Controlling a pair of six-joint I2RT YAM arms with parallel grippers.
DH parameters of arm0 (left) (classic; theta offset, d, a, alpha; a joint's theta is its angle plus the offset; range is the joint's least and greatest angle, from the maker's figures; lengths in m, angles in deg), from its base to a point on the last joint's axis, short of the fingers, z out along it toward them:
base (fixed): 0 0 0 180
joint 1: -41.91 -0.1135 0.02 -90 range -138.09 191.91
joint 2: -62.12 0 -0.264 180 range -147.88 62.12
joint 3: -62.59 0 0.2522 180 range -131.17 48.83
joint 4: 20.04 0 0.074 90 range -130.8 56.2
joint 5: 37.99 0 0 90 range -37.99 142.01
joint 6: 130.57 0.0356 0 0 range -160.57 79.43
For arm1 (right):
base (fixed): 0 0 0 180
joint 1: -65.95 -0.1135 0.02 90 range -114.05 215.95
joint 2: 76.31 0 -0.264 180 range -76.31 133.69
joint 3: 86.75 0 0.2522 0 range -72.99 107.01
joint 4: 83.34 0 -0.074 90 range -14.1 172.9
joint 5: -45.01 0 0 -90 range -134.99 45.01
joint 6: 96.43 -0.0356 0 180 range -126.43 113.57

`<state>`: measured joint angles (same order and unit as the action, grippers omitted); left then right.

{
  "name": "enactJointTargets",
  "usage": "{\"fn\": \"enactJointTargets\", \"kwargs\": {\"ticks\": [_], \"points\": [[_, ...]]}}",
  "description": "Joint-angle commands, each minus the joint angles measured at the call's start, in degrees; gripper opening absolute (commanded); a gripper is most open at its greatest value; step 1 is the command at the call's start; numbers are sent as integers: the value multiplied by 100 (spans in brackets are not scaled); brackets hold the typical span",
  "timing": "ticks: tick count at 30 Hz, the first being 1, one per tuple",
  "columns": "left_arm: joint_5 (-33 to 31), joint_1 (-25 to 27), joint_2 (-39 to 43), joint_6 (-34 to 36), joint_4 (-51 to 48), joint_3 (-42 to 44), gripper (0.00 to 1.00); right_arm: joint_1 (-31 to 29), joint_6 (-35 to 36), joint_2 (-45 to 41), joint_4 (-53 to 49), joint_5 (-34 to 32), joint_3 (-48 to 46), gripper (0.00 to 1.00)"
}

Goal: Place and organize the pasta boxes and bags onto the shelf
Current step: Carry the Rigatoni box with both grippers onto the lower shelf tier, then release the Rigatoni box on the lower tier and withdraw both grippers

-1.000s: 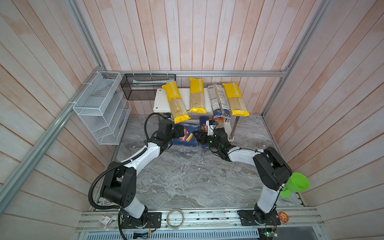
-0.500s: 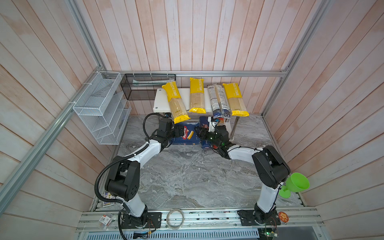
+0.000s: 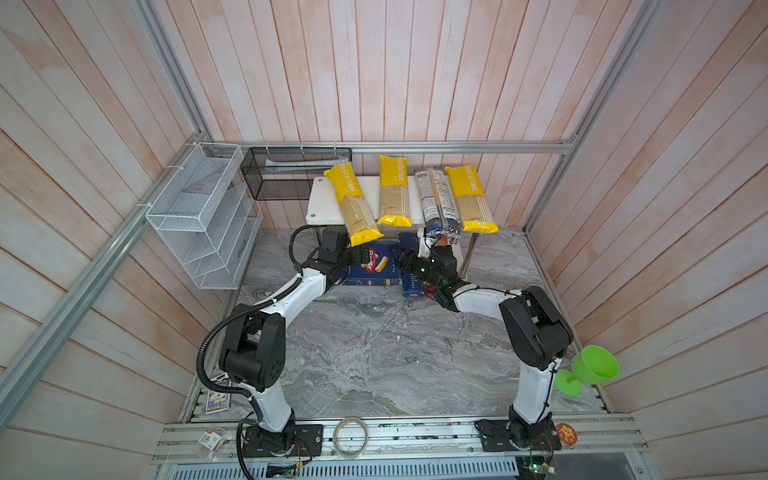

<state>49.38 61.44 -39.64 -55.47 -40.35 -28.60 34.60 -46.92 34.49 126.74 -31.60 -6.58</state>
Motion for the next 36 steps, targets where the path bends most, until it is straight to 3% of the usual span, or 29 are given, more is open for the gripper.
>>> {"fn": "enactJointTargets", "kwargs": {"ticks": [1, 14, 21, 25, 36], "points": [[-473, -57, -85, 312, 70, -376, 100, -18, 70, 58, 266, 195, 225, 59], [-598, -86, 410, 153, 10, 377, 100, -135, 695, -702, -124, 254, -526, 60], [-427, -82, 1295, -116, -160, 1238, 100, -595, 1540, -1581, -981, 33, -1061, 60], [-531, -81, 1816, -173, -346, 1717, 100, -855, 1606, -1865, -1125, 51, -1499, 59], [-974, -90, 3382, -402, -834, 2879, 100, -1403, 1505, -1077, -849, 278, -1292, 57]]}}
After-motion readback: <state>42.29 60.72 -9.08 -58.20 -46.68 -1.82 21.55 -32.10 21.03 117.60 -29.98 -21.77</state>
